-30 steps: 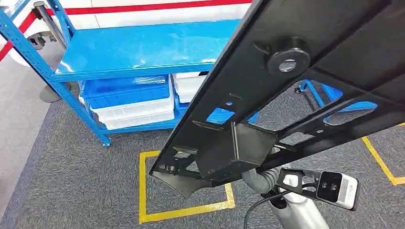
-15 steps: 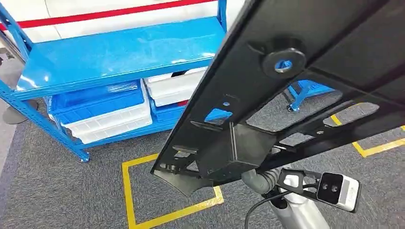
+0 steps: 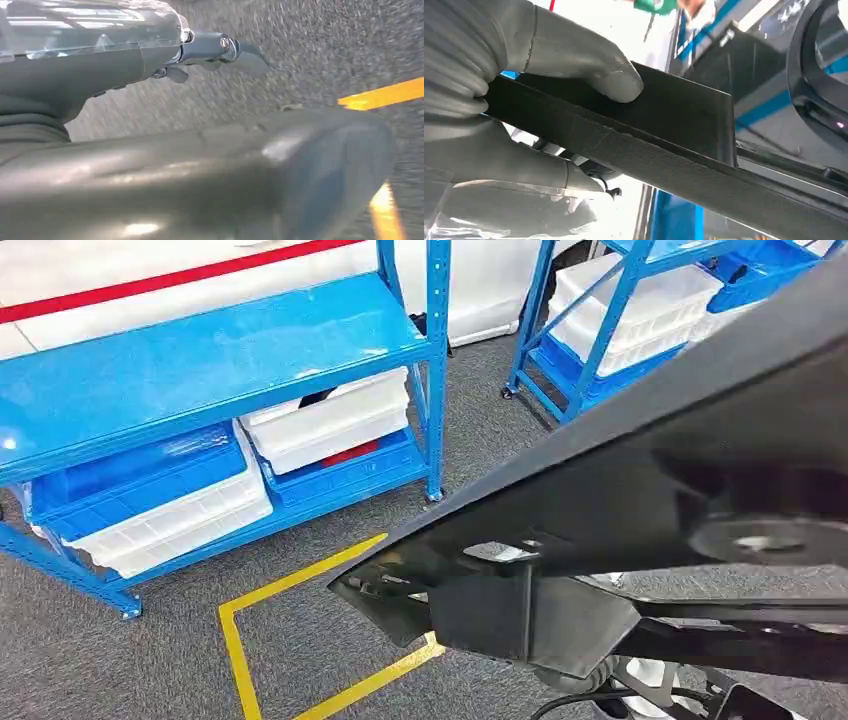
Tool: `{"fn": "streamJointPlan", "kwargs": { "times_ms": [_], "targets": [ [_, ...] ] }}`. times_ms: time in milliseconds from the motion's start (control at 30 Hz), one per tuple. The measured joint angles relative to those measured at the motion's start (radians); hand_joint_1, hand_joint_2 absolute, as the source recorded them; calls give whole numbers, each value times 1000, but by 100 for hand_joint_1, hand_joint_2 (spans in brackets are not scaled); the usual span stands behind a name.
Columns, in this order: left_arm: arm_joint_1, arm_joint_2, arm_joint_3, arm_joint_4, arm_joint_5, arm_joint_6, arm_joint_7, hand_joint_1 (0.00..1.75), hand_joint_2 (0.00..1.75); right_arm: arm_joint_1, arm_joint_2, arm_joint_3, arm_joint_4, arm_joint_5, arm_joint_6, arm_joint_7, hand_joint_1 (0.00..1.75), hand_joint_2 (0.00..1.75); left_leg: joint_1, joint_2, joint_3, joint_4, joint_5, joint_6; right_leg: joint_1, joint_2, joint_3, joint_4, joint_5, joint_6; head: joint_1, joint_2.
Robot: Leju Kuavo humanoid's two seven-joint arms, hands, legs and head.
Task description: Take the parts from the cabinet and place them on the table.
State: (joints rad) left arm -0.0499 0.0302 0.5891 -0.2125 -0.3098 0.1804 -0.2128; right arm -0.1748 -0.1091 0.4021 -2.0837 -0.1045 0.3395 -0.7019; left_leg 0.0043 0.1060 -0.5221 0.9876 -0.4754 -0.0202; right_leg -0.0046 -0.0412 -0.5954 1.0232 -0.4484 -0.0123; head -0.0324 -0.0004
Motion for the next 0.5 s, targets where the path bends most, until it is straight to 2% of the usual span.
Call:
{"fn": "streamJointPlan", "kwargs": {
  "times_ms": [33, 67, 100, 133, 167, 200, 233, 267, 300, 333, 367, 400, 433, 467, 500],
  "targets": [
    [-1, 1, -6, 0, -9, 0, 22, 0, 0, 5, -3, 0, -11, 0, -13, 0, 175, 175, 2, 11, 4, -3, 0, -6, 2, 11, -1, -2, 2, -6, 0, 0],
    [-2, 6, -12, 0, -14, 1, 45, 0, 0, 10, -6, 0, -23, 1, -25, 0, 175, 175, 6, 1, 2, 2, -8, -14, -6, 20, 4, -11, 8, -17, 0, 0],
    [-1, 6, -14, 0, -15, 1, 60, 0, 0, 14, -9, 0, -35, 1, -34, 0, 175, 175, 8, -45, -3, 27, -32, -18, -7, 28, 4, -12, 9, -21, 0, 0],
    [2, 10, -15, 0, -17, 2, 71, 0, 0, 16, -9, -1, -43, 1, -39, 0, 175, 175, 11, -74, -27, 87, -73, -19, -7, 36, 2, -12, 11, -26, 0, 0],
    [5, 13, -17, 0, -24, 9, 88, 0, 0, 23, -10, -2, -50, 2, -42, 0, 175, 175, 10, -89, -64, 168, -115, -21, -6, 46, 1, -12, 11, -29, 0, 0],
    [9, 15, -18, 0, -27, 18, 101, 0, 0, 33, -11, -5, -56, 3, -42, 0, 175, 175, 10, -96, -102, 251, -150, -23, -3, 58, -1, -11, 12, -30, 0, 0],
    [13, 19, -19, 0, -29, 24, 111, 0, 0, 43, -12, -6, -62, 4, -42, 0, 175, 175, 10, -97, -135, 317, -165, -22, -1, 72, -1, -10, 12, -31, 0, 0],
    [15, 20, -18, 0, -28, 30, 119, 0, 0, 49, -13, -9, -66, 4, -40, 0, 175, 175, 10, -98, -142, 325, -153, -20, 1, 86, 0, -9, 12, -31, 0, 0],
    [16, 21, -18, 0, -25, 34, 125, 0, 0, 53, -13, -15, -70, 4, -36, 0, 175, 175, 9, -99, -126, 282, -115, -15, 2, 99, 1, -8, 12, -31, 0, 0],
    [16, 22, -18, 0, -24, 35, 127, 0, 0, 55, -13, -23, -74, 3, -30, 0, 175, 175, 8, -105, -90, 199, -64, -9, 4, 114, 2, -7, 12, -31, 0, 0],
    [16, 26, -17, 0, -25, 36, 127, 0, 0, 54, -13, -28, -75, 2, -24, 0, 175, 175, 8, -122, -51, 112, -19, -1, 5, 125, 4, -6, 12, -31, 0, 0],
    [17, 31, -17, 0, -25, 38, 127, 0, 0, 55, -12, -36, -75, -1, -15, 0, 175, 175, 7, -180, -19, 29, 7, 9, 2, 136, 2, -5, 13, -30, 0, 0],
    [18, 34, -16, 0, -25, 38, 124, 0, 0, 54, -13, -46, -74, -5, -3, 0, 175, 175, 11, -212, -12, 9, -1, 15, 8, 147, -4, 0, 16, -22, 0, 0],
    [17, 37, -16, 0, -27, 38, 115, 0, 0, 57, -13, -57, -71, -9, 8, 0, 175, 175, 7, -199, -10, 9, 1, 10, -1, 159, -12, -1, 20, -16, 0, 0],
    [16, 40, -15, 0, -28, 38, 113, 0, 0, 58, -13, -64, -69, -13, 14, 0, 175, 175, 3, -194, -11, 8, 1, 11, -4, 165, -14, -1, 22, -12, 0, 0]
  ]
}}
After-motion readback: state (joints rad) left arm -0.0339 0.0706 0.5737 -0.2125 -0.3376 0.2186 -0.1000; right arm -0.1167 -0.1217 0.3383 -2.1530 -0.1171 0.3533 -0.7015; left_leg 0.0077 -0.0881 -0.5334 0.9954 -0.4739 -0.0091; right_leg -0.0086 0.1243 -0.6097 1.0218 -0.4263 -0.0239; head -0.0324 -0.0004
